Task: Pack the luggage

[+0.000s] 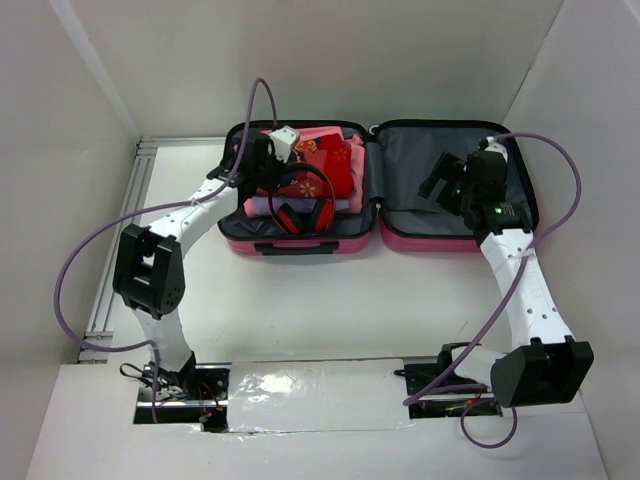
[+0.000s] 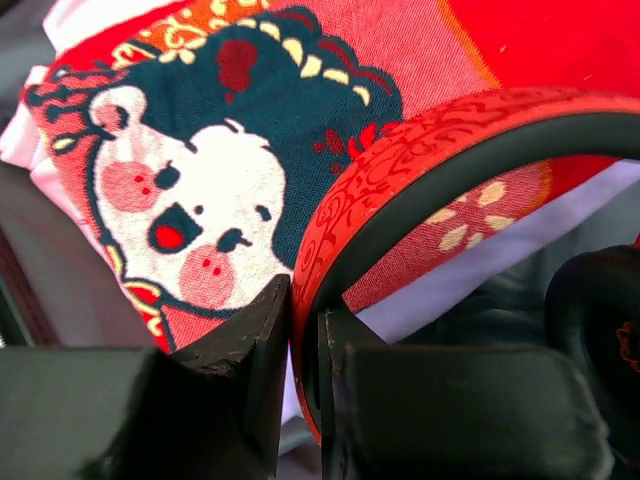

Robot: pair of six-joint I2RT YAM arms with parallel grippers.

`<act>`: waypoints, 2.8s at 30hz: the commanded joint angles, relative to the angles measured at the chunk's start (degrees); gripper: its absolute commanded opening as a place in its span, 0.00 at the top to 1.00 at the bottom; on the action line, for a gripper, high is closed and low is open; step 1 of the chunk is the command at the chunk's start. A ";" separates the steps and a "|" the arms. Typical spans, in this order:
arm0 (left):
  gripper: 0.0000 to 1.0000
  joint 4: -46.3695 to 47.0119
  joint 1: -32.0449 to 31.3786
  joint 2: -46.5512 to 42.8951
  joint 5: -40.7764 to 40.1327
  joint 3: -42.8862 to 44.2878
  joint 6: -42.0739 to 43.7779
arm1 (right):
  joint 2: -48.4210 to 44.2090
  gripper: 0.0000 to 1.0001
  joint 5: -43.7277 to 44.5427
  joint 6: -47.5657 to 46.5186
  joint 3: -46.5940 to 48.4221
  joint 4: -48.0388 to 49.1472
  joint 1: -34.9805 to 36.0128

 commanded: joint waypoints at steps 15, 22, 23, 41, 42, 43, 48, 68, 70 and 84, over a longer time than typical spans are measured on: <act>1.00 26.07 -4.32 -5.81 -5.99 -19.85 6.32 | 0.63 0.00 10.17 10.93 -7.14 -0.43 -2.13; 1.00 20.64 -4.85 -1.52 -8.71 -13.72 6.85 | -0.51 0.00 11.41 12.17 -11.09 0.10 -3.80; 1.00 18.88 -4.85 -0.81 -8.71 -12.31 6.85 | -0.51 0.00 10.89 12.17 -11.70 0.10 -3.80; 0.03 1.48 -2.31 -6.16 -13.46 -0.97 0.27 | 4.32 0.00 7.02 14.45 -14.70 4.49 -6.88; 0.01 -0.45 -1.78 -6.69 -13.46 2.44 -2.27 | 4.32 0.00 7.02 14.45 -14.70 4.49 -7.40; 0.01 -2.30 -1.16 -7.47 -12.33 3.95 -3.42 | 4.85 0.00 7.02 14.45 -14.70 4.49 -8.10; 0.01 -15.64 1.30 -10.02 -1.63 13.70 -9.66 | 4.85 0.00 5.26 14.45 -15.83 5.54 -11.53; 0.01 -11.64 16.14 -25.41 21.68 -4.38 -23.12 | 12.84 0.01 5.78 11.38 -13.64 6.77 -27.44; 0.01 -11.63 18.95 -25.41 23.79 -5.00 -23.12 | 13.37 0.03 6.57 11.38 -13.03 7.30 -27.97; 0.01 -12.34 25.38 -27.17 17.92 -11.58 -22.07 | 19.79 0.17 11.76 9.79 -8.89 12.31 -29.55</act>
